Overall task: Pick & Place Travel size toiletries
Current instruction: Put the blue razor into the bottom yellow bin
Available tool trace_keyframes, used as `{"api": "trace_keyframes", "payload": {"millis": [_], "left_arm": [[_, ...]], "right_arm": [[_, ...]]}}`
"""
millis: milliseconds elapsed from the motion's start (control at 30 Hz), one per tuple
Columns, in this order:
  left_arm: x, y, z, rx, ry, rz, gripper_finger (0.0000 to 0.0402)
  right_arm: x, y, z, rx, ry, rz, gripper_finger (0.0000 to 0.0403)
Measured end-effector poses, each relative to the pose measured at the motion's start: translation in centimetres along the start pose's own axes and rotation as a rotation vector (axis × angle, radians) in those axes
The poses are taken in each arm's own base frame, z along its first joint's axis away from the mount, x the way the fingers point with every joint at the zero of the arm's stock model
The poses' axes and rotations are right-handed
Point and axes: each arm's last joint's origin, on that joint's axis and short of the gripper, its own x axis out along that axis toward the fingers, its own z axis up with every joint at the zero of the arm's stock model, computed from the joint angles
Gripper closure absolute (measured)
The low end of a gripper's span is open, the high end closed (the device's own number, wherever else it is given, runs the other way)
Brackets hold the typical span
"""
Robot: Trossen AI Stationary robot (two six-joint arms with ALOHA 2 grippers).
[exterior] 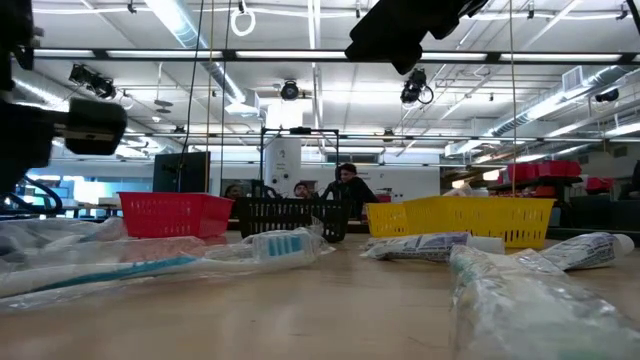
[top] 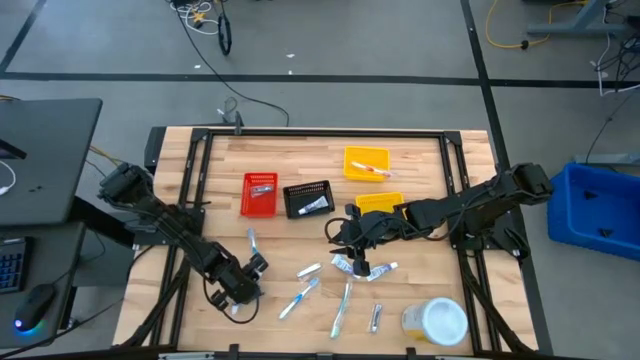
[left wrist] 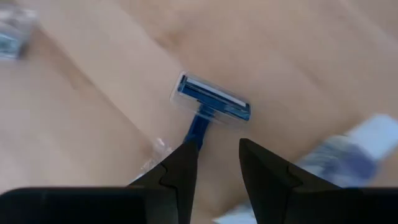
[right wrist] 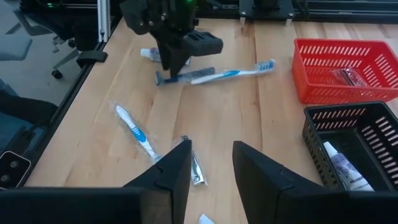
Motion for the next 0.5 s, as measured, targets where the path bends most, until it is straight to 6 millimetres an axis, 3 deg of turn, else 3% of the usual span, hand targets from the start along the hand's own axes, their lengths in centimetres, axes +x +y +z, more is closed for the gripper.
{"api": "trace_keyframes", "payload": {"millis": [500], "left_arm": [[-0.3,1.1,0.6,0.032,-0.01,0.069,0.0274]], "right_arm": [[0.0,0.0,0.0,0.0,0.0,0.0,0.0277]]}}
